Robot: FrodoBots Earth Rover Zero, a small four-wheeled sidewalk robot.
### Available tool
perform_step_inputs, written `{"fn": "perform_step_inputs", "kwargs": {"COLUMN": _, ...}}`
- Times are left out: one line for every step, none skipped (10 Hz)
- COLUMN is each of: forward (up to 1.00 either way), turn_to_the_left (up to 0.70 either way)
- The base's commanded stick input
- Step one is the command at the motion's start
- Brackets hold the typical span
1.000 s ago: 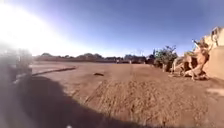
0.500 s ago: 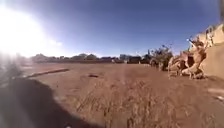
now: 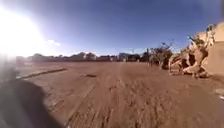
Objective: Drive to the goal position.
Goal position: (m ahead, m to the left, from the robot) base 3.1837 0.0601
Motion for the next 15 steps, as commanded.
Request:
{"fn": "perform_step_inputs", "kwargs": {"forward": 0.50, "turn_to_the_left": -0.16}}
{"fn": "perform_step_inputs", "kwargs": {"forward": 0.50, "turn_to_the_left": -0.06}}
{"fn": "perform_step_inputs", "kwargs": {"forward": 0.50, "turn_to_the_left": 0.00}}
{"fn": "perform_step_inputs", "kwargs": {"forward": 0.50, "turn_to_the_left": 0.00}}
{"fn": "perform_step_inputs", "kwargs": {"forward": 0.50, "turn_to_the_left": 0.00}}
{"fn": "perform_step_inputs", "kwargs": {"forward": 0.50, "turn_to_the_left": 0.00}}
{"fn": "perform_step_inputs", "kwargs": {"forward": 0.50, "turn_to_the_left": 0.00}}
{"fn": "perform_step_inputs", "kwargs": {"forward": 0.50, "turn_to_the_left": 0.00}}
{"fn": "perform_step_inputs", "kwargs": {"forward": 0.50, "turn_to_the_left": 0.00}}
{"fn": "perform_step_inputs", "kwargs": {"forward": 0.50, "turn_to_the_left": 0.00}}
{"fn": "perform_step_inputs", "kwargs": {"forward": 0.50, "turn_to_the_left": 0.00}}
{"fn": "perform_step_inputs", "kwargs": {"forward": 0.50, "turn_to_the_left": 0.00}}
{"fn": "perform_step_inputs", "kwargs": {"forward": 0.50, "turn_to_the_left": 0.00}}
{"fn": "perform_step_inputs", "kwargs": {"forward": 0.50, "turn_to_the_left": -0.21}}
{"fn": "perform_step_inputs", "kwargs": {"forward": 0.50, "turn_to_the_left": -0.41}}
